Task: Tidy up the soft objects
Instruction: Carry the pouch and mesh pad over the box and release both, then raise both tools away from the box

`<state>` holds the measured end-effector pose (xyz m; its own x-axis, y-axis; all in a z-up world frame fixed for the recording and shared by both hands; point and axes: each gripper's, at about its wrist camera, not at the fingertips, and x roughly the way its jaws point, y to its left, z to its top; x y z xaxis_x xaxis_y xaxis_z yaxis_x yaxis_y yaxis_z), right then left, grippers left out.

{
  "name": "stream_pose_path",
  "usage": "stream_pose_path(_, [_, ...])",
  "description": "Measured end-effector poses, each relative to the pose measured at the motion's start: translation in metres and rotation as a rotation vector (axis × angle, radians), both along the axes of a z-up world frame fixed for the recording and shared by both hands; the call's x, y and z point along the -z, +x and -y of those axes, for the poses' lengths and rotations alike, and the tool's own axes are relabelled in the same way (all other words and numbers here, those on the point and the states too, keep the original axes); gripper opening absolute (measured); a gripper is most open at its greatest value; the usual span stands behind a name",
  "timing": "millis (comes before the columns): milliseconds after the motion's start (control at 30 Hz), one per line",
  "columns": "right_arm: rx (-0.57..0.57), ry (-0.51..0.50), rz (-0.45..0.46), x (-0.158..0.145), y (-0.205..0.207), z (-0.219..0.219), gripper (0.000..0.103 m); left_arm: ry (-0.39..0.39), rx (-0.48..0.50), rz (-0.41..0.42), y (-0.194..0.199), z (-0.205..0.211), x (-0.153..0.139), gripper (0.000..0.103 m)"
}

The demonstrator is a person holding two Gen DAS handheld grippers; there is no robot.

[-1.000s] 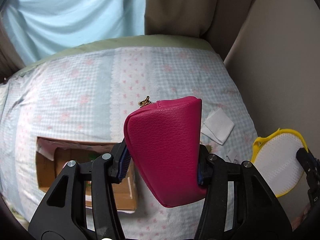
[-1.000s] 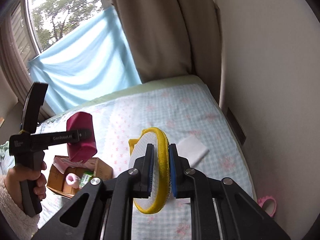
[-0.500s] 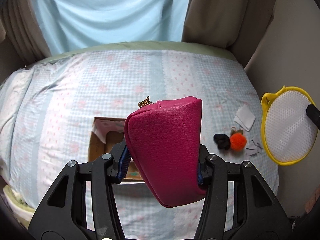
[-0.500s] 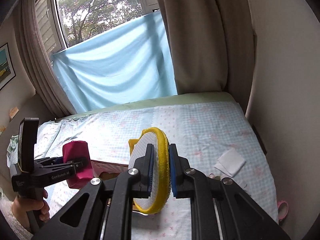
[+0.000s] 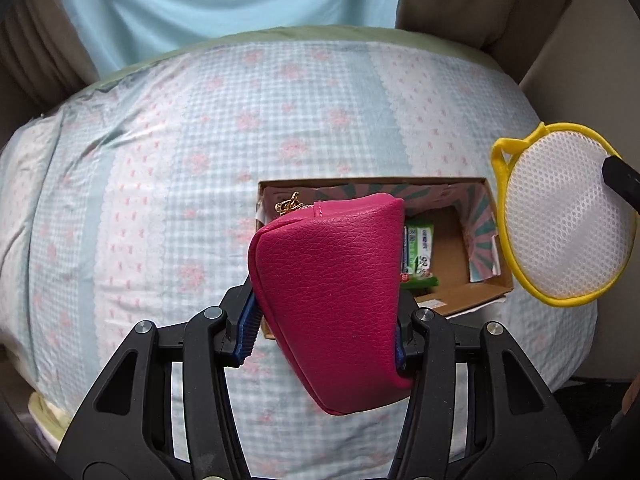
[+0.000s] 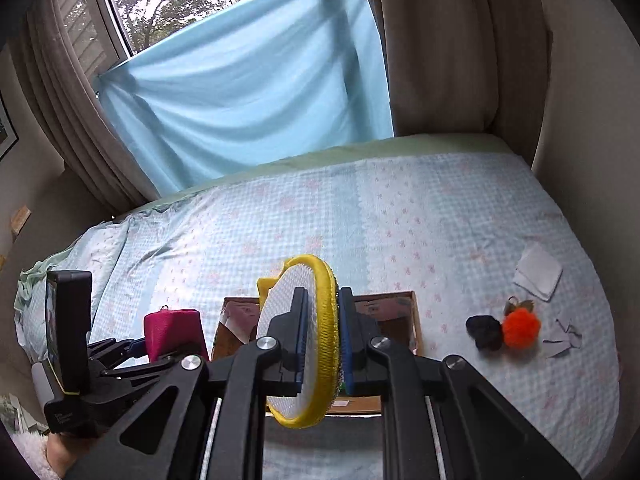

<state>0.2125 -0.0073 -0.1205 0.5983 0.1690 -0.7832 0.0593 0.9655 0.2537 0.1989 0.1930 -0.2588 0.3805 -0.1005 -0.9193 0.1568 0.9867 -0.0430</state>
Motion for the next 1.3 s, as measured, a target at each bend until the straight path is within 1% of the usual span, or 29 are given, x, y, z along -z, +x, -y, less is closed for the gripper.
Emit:
stream_pose_path(67, [0.019, 0.008, -0.035, 0.015, 0.008, -0.010, 0.013, 0.013, 0.028, -0.025, 0.007, -0.004, 0.016, 0.047])
stream_pose_path(233, [0.056, 0.019, -0.124, 0.056, 0.029, -0.024, 0.013, 0.013, 0.076, -0.083, 0.028, 0.000, 0.054, 0.047])
stream_pose_path(367, [0.077, 0.027, -0.184, 0.086, 0.042, -0.020, 0.013, 0.037, 0.126, -0.095, 0.037, 0.011, 0.078, 0.047])
stream_pose_path(467, [0.071, 0.018, -0.214, 0.108, 0.051, -0.019, 0.013, 0.049, 0.143, -0.095, 0.042, 0.019, 0.095, 0.047])
stream_pose_path(633, [0.073, 0.029, -0.276, 0.142, 0.060, -0.011, 0.013, 0.040, 0.153, -0.149, 0.050, 0.026, 0.125, 0.047])
stream_pose_path(733, [0.064, 0.052, -0.308, 0.157, 0.065, -0.007, 0.013, 0.068, 0.190, -0.154, 0.051, 0.032, 0.136, 0.047])
stream_pose_path(767, [0.058, 0.052, -0.323, 0.162, 0.067, -0.007, 0.013, 0.067, 0.201, -0.153, 0.051, 0.034, 0.138, 0.049])
stream_pose_path(833, [0.051, 0.047, -0.357, 0.171, 0.070, -0.006, 0.013, 0.052, 0.214, -0.155, 0.052, 0.036, 0.140, 0.068])
stream_pose_path(867, [0.047, 0.048, -0.368, 0.176, 0.072, -0.004, 0.014, 0.032, 0.224, -0.158, 0.051, 0.037, 0.141, 0.095])
stream_pose_path(900, [0.044, 0.046, -0.384, 0.181, 0.074, -0.003, 0.016, 0.019, 0.233, -0.151, 0.050, 0.039, 0.140, 0.103])
stream_pose_path(967, [0.043, 0.018, -0.432, 0.192, 0.077, -0.001, 0.031, 0.003, 0.253, -0.126, 0.046, 0.041, 0.137, 0.103])
stream_pose_path(1033, [0.040, 0.005, -0.449, 0.199, 0.077, 0.003, 0.091, 0.016, 0.272, -0.126, 0.044, 0.044, 0.137, 0.103])
stream_pose_path(1067, [0.037, 0.017, -0.445, 0.200, 0.075, 0.005, 0.098, 0.024, 0.278, -0.125, 0.042, 0.045, 0.137, 0.103])
stream_pose_path(1100, [0.032, 0.027, -0.442, 0.200, 0.074, 0.006, 0.100, 0.025, 0.285, -0.125, 0.041, 0.045, 0.136, 0.103])
stream_pose_path(1233, [0.016, -0.002, -0.430, 0.194, 0.067, 0.005, 0.100, 0.026, 0.282, -0.123, 0.034, 0.043, 0.133, 0.103])
stream_pose_path(1300, [0.014, 0.002, -0.422, 0.190, 0.062, 0.005, 0.100, 0.028, 0.277, -0.120, 0.032, 0.042, 0.131, 0.103])
